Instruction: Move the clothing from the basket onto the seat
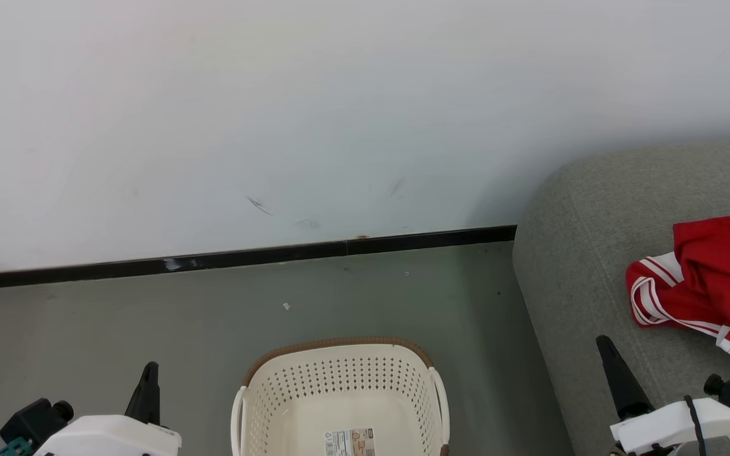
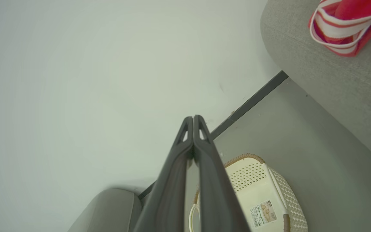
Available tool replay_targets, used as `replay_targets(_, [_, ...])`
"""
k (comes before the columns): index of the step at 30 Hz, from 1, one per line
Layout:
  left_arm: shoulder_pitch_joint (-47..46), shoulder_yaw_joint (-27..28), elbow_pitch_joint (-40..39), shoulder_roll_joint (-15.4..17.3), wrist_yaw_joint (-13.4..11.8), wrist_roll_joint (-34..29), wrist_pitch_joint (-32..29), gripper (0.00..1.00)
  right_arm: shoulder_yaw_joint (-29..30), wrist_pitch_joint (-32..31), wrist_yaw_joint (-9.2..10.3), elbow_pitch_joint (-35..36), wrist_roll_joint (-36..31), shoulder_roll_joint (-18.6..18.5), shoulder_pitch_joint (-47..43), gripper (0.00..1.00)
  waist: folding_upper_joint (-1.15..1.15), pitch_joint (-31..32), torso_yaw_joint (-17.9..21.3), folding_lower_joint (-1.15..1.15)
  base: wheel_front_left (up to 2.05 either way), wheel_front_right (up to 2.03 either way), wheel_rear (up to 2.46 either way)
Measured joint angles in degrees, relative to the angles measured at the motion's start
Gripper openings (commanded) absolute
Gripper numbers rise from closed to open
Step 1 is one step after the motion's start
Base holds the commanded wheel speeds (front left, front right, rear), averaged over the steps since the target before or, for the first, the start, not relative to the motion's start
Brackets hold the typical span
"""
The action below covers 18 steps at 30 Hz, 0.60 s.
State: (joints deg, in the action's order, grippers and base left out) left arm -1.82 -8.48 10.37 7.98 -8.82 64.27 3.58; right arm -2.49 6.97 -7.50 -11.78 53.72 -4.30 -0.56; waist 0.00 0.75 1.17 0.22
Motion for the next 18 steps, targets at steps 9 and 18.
replay_targets(9, [-0.01, 2.35, 0.07, -1.01, 2.52, 5.53, -1.65, 0.00, 0.35, -1.33, 0.00, -0.52, 8.81, -0.59, 1.12, 0.00, 0.00, -0.28, -0.23, -0.14, 0.00, 0.00, 0.00])
replay_targets(18, [-0.04, 4.64, 0.19, -2.25, 4.95, 10.98, -3.59, 0.00, 0.93, -2.88, 0.00, -1.40, 17.31, -1.26, 1.23, 0.00, 0.00, -0.46, -0.45, -0.17, 0.00, 0.00, 0.00])
